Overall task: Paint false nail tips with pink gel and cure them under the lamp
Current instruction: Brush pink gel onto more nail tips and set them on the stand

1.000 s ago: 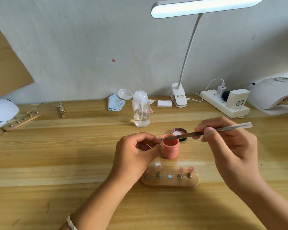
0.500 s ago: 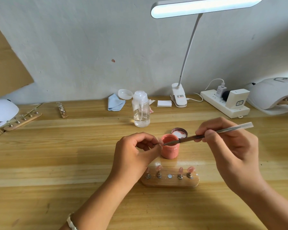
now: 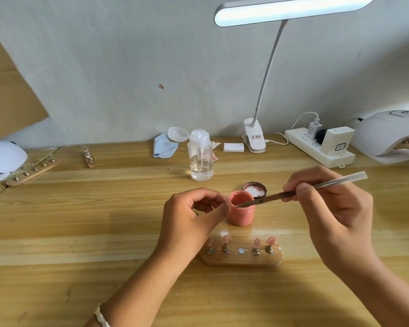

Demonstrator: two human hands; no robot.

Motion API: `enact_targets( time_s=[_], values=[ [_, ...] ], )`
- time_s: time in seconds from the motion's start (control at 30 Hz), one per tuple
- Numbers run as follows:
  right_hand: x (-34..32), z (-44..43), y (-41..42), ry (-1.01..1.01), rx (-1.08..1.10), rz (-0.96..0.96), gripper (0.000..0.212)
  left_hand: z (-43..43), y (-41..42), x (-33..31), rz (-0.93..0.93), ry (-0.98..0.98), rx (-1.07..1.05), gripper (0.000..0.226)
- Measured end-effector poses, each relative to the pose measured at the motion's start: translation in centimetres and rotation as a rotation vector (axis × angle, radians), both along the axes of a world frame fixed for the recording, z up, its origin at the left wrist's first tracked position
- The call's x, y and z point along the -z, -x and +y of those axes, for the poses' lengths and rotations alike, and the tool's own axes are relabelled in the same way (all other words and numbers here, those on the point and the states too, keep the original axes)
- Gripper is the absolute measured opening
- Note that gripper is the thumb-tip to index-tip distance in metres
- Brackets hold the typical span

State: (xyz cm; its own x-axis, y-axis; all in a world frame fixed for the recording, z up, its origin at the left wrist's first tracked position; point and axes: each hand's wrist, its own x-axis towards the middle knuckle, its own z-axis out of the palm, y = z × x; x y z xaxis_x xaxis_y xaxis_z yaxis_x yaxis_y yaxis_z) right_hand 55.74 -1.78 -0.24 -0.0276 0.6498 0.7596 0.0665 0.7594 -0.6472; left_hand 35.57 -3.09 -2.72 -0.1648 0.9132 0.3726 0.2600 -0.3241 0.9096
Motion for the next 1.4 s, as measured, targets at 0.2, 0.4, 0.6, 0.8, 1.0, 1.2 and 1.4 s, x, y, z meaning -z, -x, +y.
enact_targets(
  time_s=[0.2, 0.4, 0.6, 0.8, 1.0, 1.2, 1.4],
  values=[
    [0.0, 0.1, 0.2, 0.008, 0.000, -0.035, 0.022, -0.2, -0.1, -0.2, -0.024, -0.010, 0.018, 0.019],
    [0.0, 0.0, 0.0, 0.011, -0.017, 0.033, 0.018, -0.2, -0.1, -0.3, -0.059, 0.009, 0.035, 0.018],
    [0.1, 0.1, 0.2, 0.022, 0.009, -0.009, 0.022, -0.2, -0.2, -0.3, -0.086, -0.003, 0.046, 0.022],
    [0.0, 0.2, 0.1, 0.014, -0.008, 0.046, 0.019, -0.1, -0.3, -0.2, -0.142, 0.000, 0.041, 0.018],
    [0.1, 0.5, 0.1, 0.008, 0.019, 0.064, 0.017, -0.1, -0.3, -0.2, -0.150, 0.008, 0.043, 0.020],
    [0.3, 1.1, -0.4, 0.016, 0.067, 0.124, 0.018, -0.6, -0.4, -0.7, -0.025, 0.080, 0.177, 0.012],
    [0.3, 1.7, -0.4, 0.057, 0.098, 0.174, 0.018, -0.7, -0.7, -0.6, 0.246, 0.072, 0.334, 0.019]
  ],
)
